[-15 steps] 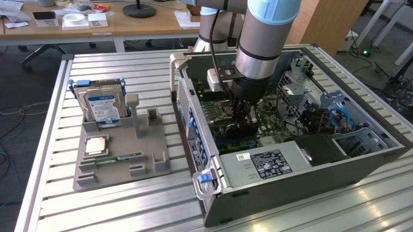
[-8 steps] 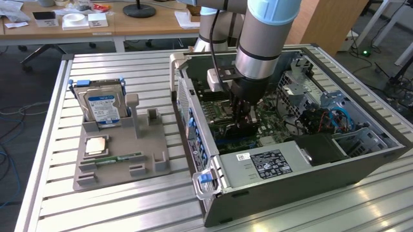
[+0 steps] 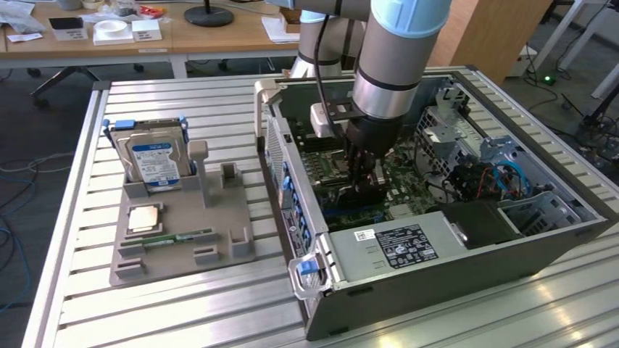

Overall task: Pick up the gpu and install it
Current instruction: 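Insert the gpu into the slot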

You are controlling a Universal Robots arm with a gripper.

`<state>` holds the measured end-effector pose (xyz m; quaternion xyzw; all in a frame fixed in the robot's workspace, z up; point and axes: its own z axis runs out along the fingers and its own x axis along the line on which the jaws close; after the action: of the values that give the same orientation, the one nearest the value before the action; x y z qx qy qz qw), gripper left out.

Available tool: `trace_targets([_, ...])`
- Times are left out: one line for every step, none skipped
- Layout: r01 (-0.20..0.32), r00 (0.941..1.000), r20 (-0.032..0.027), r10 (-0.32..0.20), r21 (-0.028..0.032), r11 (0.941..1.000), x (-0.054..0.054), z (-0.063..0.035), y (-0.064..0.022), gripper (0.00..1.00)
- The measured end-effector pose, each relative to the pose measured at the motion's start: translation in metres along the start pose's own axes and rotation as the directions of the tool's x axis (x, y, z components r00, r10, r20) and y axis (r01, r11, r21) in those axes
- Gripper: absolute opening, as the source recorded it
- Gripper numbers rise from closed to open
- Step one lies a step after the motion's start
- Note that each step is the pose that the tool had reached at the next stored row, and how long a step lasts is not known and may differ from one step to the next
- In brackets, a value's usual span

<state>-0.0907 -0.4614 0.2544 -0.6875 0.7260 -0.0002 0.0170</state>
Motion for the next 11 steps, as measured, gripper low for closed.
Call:
trace_targets([0.000,1.0000,0.0013,0.000,0.0006,1.0000,-0.0001,0.0008,0.0003,0.26])
trace_targets([0.000,1.0000,0.0013,0.000,0.0004,1.0000,-0.0001,0.0008,0.0004,0.26])
trace_targets([0.000,1.0000,0.0011,0.000,0.0002,1.0000,-0.0001,0.0006,0.0003,0.26])
trace_targets([0.000,1.0000,0.0008,0.000,0.0000,1.0000,-0.0001,0.0004,0.0003,0.26])
trace_targets([0.000,1.0000,0.0005,0.000,-0.0001,1.0000,0.0000,0.0004,0.0004,0.26])
trace_targets([0.000,1.0000,0.0004,0.000,-0.0001,1.0000,0.0000,0.0003,0.0004,0.26])
trace_targets([0.000,1.0000,0.0005,0.000,-0.0001,1.0000,0.0000,0.0003,0.0004,0.26])
trace_targets([0.000,1.0000,0.0004,0.000,-0.0001,1.0000,0.0000,0.0003,0.0004,0.26])
trace_targets([0.000,1.0000,0.0004,0.000,-0.0001,1.0000,0.0000,0.0003,0.0004,0.26])
trace_targets([0.000,1.0000,0.0004,0.000,-0.0001,1.0000,0.0000,0.0003,0.0004,0.26])
trace_targets([0.000,1.0000,0.0004,0.000,-0.0001,1.0000,0.0000,0.0003,0.0004,0.26])
